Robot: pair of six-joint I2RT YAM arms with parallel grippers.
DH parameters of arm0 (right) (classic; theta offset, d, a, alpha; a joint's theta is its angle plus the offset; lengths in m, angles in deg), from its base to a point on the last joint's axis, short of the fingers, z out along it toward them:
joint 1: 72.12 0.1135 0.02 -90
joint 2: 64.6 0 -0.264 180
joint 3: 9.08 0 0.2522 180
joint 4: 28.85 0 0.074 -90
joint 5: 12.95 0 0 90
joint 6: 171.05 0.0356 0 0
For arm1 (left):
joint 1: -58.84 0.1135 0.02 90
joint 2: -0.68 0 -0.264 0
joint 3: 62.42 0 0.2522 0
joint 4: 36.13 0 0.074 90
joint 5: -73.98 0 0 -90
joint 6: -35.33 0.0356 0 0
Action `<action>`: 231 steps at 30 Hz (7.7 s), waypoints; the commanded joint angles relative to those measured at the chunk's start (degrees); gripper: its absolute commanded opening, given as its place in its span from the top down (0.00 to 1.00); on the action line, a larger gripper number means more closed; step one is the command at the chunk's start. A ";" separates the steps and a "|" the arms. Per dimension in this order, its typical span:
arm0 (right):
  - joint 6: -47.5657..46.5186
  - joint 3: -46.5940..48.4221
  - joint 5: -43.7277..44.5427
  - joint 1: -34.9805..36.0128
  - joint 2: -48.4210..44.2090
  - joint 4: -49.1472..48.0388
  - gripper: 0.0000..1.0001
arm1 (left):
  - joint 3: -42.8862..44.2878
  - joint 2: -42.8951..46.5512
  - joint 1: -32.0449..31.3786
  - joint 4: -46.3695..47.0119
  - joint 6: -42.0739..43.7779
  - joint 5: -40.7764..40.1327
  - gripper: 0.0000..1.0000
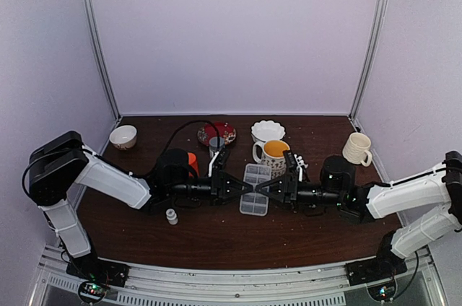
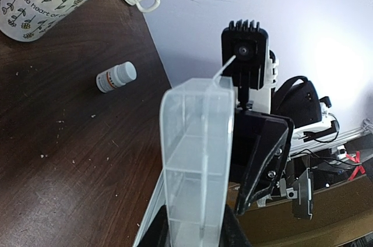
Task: Sort the pills into containers
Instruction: Pass from the right arm to the left, then open the lid of the pill container.
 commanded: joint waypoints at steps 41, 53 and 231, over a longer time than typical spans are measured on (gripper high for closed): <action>-3.16 -2.03 0.15 0.32 -15.75 6.67 0.63 | -2.09 3.17 0.90 -10.72 5.55 -3.94 0.92; -6.24 -0.34 2.93 0.06 -17.68 13.10 0.40 | -4.11 1.35 0.89 13.08 -7.11 1.61 0.93; -3.89 11.02 5.68 -0.03 2.54 27.62 0.96 | 15.25 5.13 -8.05 -50.94 27.08 -18.73 0.10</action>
